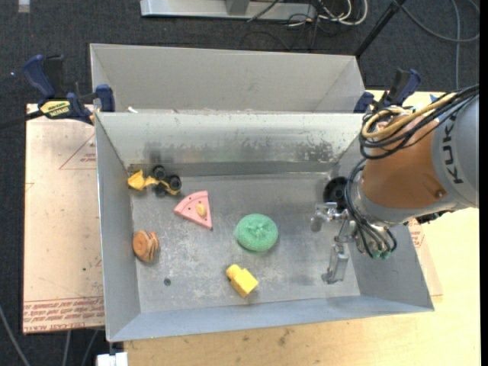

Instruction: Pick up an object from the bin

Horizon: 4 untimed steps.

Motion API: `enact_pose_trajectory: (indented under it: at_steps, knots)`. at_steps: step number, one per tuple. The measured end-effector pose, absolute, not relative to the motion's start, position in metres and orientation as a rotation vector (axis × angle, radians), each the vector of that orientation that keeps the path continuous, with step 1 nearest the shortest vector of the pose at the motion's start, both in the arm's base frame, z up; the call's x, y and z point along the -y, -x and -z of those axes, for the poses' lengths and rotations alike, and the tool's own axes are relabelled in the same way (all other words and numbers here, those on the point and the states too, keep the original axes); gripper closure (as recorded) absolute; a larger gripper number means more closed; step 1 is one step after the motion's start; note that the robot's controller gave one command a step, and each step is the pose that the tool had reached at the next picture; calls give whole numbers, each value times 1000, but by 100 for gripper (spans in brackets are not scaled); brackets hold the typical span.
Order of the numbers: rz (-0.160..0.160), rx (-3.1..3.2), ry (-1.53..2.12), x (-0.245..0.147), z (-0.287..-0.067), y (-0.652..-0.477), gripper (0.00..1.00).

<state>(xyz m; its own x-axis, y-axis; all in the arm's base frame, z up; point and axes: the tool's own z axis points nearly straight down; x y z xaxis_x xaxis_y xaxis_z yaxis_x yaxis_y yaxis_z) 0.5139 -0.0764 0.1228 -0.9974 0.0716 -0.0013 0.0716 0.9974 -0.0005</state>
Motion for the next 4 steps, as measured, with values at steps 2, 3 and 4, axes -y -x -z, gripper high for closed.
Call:
enact_pose_trajectory:
  at_steps: [2, 3, 4]
  knots:
    - [1, -3133, 136, 63, -84, -486, 0]
    - [1, -3127, 173, 42, -78, -486, 0]
    - [-1, -3129, -217, 15, -75, -491, 0]
